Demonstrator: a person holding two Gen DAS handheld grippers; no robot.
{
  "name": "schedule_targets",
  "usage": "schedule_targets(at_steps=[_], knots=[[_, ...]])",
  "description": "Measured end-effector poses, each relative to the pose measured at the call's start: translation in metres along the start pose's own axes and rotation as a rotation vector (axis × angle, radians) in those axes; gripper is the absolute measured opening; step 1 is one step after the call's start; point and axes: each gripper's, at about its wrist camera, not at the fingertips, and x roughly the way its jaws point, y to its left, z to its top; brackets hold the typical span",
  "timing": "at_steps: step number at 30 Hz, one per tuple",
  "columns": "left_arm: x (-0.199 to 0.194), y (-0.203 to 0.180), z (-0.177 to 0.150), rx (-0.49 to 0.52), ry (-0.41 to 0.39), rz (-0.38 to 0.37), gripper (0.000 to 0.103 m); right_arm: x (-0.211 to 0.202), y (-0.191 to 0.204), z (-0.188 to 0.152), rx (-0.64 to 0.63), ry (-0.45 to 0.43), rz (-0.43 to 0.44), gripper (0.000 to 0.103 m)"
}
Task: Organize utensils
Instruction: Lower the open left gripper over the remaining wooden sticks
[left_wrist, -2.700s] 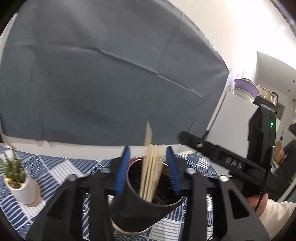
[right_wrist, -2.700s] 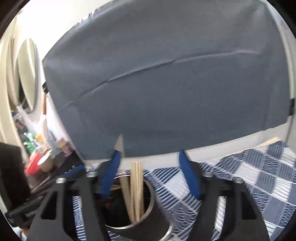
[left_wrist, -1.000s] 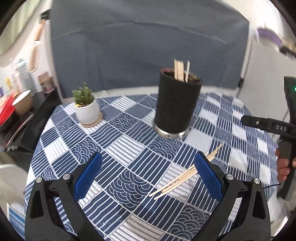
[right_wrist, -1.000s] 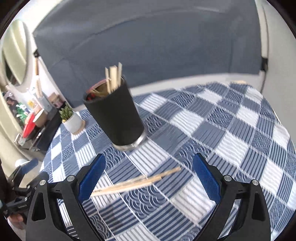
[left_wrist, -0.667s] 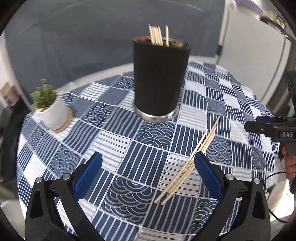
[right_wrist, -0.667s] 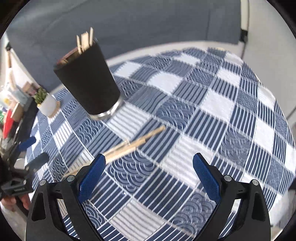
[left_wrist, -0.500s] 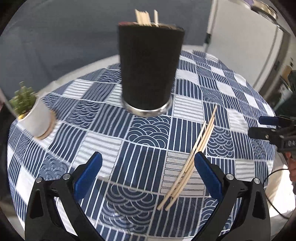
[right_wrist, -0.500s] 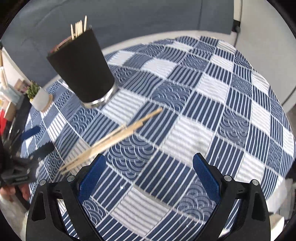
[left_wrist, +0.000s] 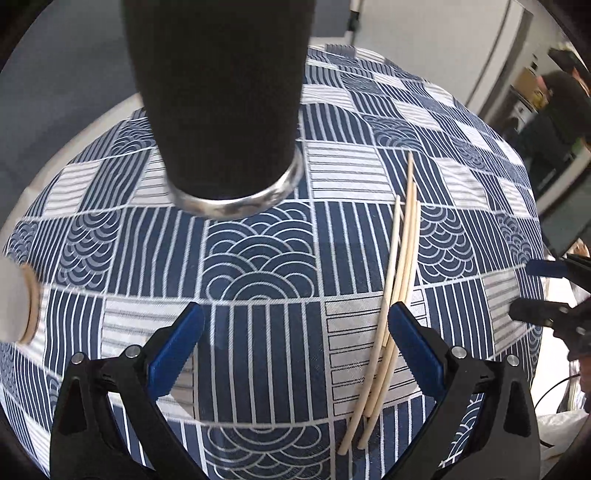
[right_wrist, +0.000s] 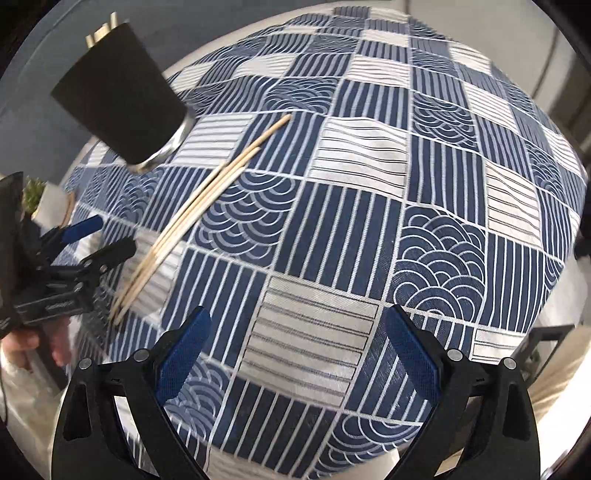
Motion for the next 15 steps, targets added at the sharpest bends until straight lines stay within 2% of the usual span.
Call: schedule_targets(at_steps=[6,15], knots=[[0.013,-0.005,0.005,0.099,0.047,-0.008,0.097,0.018,0.012,0.018,0.074,-0.058,-0.001,0.091],[0.022,-0.013,0.015,0.187,0.068,-0.026,0.097,0.032,0.027,0.043,0.105,-0.102,-0.033,0.091]])
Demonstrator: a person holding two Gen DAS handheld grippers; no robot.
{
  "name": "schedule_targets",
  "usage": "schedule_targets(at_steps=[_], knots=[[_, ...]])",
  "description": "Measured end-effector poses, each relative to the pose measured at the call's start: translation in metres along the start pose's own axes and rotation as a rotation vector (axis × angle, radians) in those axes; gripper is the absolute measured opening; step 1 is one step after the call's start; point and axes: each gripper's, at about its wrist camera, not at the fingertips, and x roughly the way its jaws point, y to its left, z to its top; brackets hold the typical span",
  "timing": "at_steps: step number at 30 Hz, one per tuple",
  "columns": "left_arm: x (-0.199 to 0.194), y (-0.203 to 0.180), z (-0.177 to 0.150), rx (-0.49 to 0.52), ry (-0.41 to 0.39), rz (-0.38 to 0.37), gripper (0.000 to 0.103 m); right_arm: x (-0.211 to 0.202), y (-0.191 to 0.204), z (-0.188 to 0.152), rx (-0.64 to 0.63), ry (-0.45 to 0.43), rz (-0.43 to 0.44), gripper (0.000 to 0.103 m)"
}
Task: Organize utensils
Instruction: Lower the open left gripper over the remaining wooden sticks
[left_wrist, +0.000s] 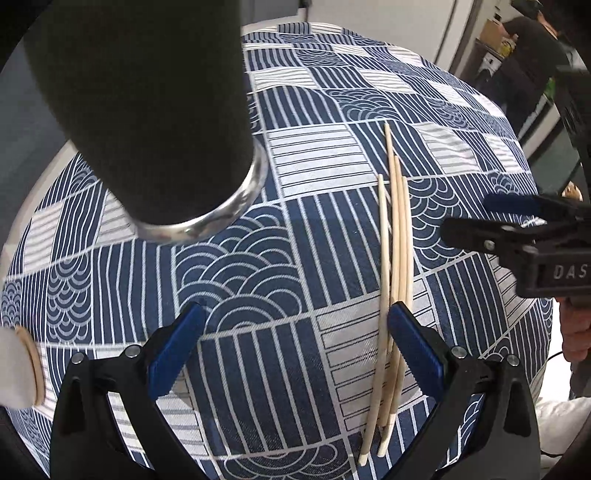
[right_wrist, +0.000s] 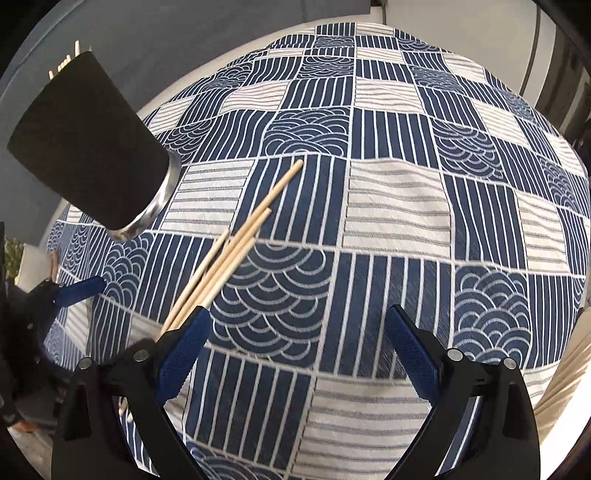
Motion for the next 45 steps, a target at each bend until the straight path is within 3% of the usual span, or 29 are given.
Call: schedule_targets(at_steps=[8,16,21,27,38,42,43,45], knots=[[0.008,-0.008,0.009,0.065,0.021,0.030,0.099,0.008,0.009,0.005,0.003,-0.020,-0.049,0.093],[0.011,-0.004,0.012,0.081,0.015,0.010,0.099,0.016,0.021,0.007,-0.003,0.002,-0.127,0.096],[0.009,-0.003,0.011,0.068,-0.022,0.016,0.099,0.017,0.019,0.007,0.125,0.062,-0.171,0.097],[0.009,-0.002,0.010,0.105,-0.069,-0.002,0.099,0.020,0.022,0.010,0.193,0.096,-0.193,0.097],[0.009,0.009,0.012,0.173,-0.045,-0.035,0.099,0.023,0.025,0.009,0.221,0.128,-0.249,0.097],[0.009,0.007,0.011,0.132,-0.054,-0.013,0.099,0.018,0.025,0.000,0.132,0.085,-0.226,0.096],[0.008,0.006,0.009,0.114,-0.060,-0.001,0.099,0.017,0.025,-0.002,0.116,0.087,-0.220,0.095],[0.007,0.006,0.006,0.085,-0.073,0.011,0.098,0.009,0.023,-0.007,0.070,0.058,-0.205,0.077]])
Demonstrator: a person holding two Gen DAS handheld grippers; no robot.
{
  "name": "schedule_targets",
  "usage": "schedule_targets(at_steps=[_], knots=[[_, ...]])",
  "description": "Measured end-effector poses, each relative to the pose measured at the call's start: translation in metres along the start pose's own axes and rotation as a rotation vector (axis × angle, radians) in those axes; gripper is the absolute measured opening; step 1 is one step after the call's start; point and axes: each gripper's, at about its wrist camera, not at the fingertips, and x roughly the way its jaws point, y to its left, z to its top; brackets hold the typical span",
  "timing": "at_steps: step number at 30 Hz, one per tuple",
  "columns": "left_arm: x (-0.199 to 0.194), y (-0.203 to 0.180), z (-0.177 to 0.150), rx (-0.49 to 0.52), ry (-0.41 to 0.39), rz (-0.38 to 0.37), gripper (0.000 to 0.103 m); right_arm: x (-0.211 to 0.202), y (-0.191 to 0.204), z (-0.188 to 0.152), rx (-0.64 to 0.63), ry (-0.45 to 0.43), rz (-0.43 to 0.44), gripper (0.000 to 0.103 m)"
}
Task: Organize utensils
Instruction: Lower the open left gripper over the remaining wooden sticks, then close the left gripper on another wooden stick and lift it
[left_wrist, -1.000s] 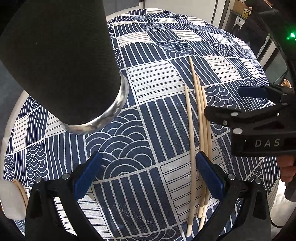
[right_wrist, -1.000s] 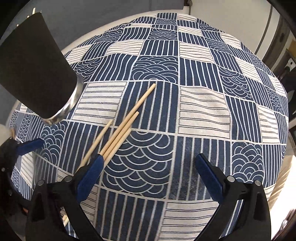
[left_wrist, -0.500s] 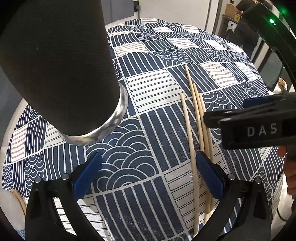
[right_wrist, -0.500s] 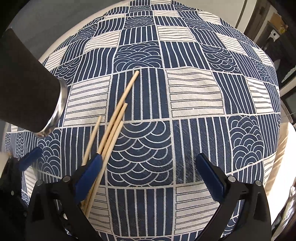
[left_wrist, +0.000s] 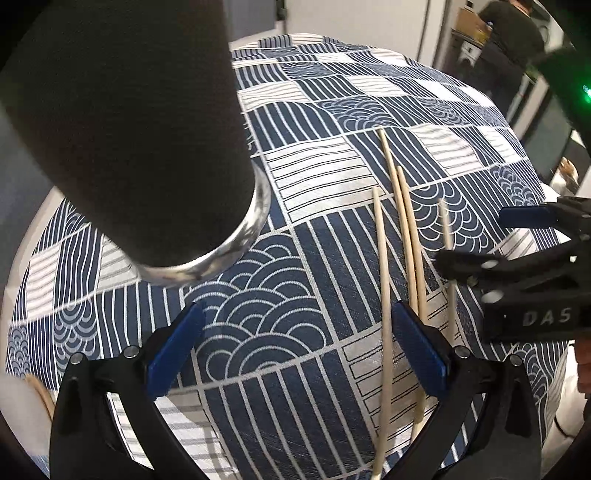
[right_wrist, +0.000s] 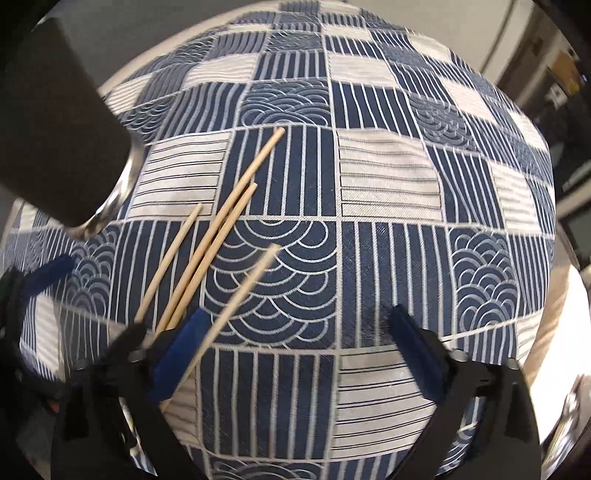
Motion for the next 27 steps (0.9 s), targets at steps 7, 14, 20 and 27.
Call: schedule_targets(at_steps=[7,14,20,27], knots=[[-0.018,-0.020,-0.009,-0.001,-0.035,-0.021,0.022,-0.010,-0.026,-0.004,-0.101,-0.062,0.043,0.005],[-0.033,-0.020,-0.033,-0.234,-0.031,-0.053,0.005,-0.006,-0.056,0.009,-0.061,0.006,0.104,0.005],[-0.045,-0.022,-0.049,-0.377,-0.017,-0.029,0.005,-0.017,-0.064,0.027,-0.080,-0.011,0.156,0.005],[-0.074,-0.022,-0.054,-0.479,-0.038,0.055,0.005,-0.033,-0.054,0.046,-0.165,-0.026,0.229,0.005]])
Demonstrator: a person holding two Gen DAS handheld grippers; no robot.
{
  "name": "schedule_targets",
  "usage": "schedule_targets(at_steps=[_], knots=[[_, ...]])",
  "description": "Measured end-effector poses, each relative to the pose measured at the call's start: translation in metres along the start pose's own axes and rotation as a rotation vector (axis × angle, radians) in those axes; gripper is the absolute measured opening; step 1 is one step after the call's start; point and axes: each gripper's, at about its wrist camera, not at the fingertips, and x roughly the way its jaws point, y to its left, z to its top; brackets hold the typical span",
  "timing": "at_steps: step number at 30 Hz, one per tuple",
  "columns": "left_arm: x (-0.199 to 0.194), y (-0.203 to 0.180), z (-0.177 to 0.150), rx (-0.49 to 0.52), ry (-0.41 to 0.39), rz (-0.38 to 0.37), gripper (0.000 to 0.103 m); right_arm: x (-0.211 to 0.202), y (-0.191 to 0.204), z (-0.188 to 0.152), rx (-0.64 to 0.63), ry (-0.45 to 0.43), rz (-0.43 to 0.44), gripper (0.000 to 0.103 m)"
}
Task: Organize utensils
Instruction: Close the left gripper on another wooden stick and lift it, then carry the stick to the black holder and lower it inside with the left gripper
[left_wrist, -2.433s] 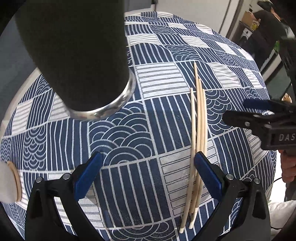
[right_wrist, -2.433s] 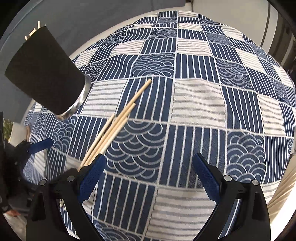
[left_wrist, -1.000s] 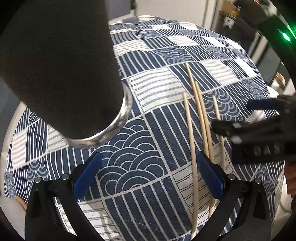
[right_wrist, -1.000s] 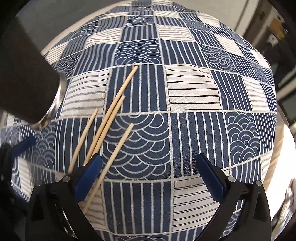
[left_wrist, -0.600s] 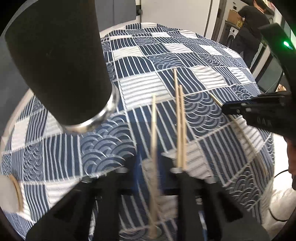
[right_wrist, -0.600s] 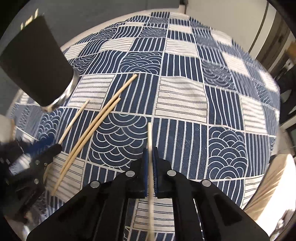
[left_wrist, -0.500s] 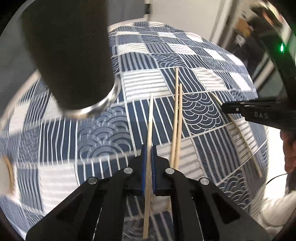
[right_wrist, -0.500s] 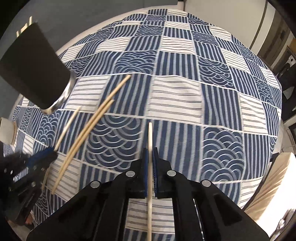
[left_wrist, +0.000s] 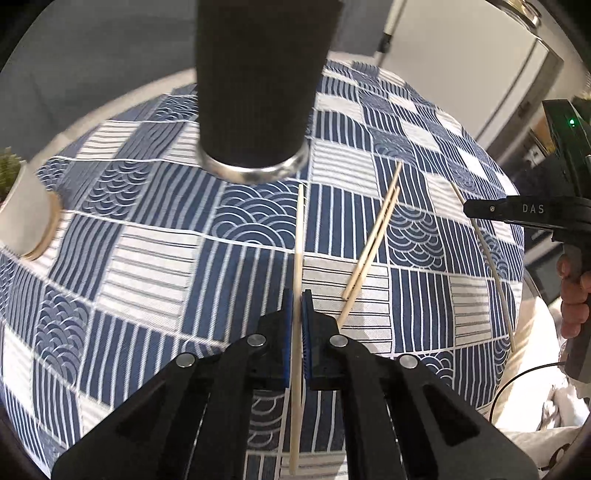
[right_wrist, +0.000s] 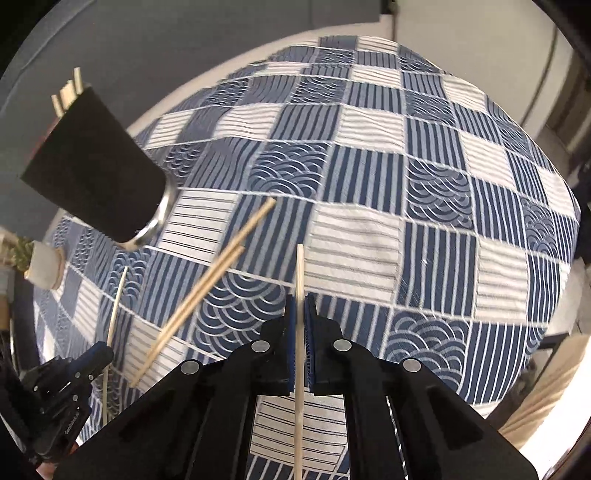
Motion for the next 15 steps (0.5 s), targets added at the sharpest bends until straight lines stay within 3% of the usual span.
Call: schedule_targets(at_steps=[15], knots=[[-0.057,-0.013,-0.001,-0.147,-0.127,0.240,0.005,-0.036,0.024,0.042,-0.230,-0.063,0.182,0.005]])
